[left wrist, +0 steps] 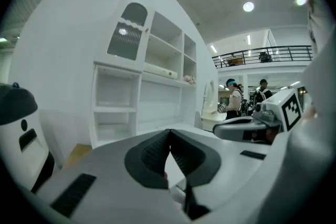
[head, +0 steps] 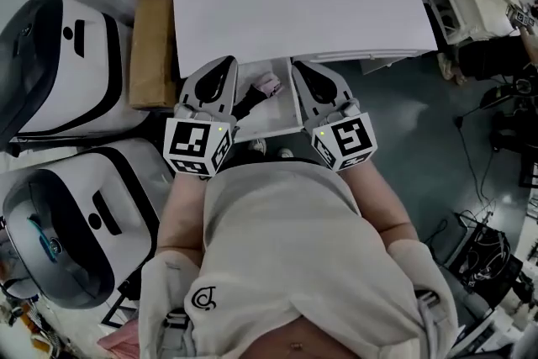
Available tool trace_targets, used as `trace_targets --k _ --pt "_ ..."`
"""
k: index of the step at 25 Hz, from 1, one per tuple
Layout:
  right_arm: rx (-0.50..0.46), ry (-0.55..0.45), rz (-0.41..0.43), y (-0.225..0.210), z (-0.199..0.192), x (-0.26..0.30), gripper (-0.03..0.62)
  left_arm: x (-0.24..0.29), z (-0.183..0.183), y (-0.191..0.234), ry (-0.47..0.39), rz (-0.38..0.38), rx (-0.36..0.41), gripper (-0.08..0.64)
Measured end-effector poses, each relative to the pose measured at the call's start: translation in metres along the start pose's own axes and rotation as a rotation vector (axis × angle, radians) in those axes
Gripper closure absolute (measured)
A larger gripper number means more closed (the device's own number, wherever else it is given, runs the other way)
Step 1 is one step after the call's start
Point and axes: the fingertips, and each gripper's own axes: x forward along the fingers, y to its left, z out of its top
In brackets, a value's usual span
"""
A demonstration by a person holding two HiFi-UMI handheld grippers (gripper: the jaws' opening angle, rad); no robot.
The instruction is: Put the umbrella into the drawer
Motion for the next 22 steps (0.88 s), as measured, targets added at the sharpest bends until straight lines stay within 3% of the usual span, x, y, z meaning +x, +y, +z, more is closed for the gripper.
trace_targets --k 8,14,22 --pt "-0.067 -0.087 0.078 0.003 0.04 0.01 0.586 -0.033 0.046 0.015 -0.126 0.087 0.044 0.549" --pt "-0.085 -0.135 0.125 0.012 0.05 0.012 0.588 -0.037 0.046 0.017 -0.137 0.105 0.036 0.548" --pt "-0.084 -0.134 0.114 0.006 0.051 0.013 0.589 -0.031 0.042 0.014 -0.132 0.105 0.025 0.548"
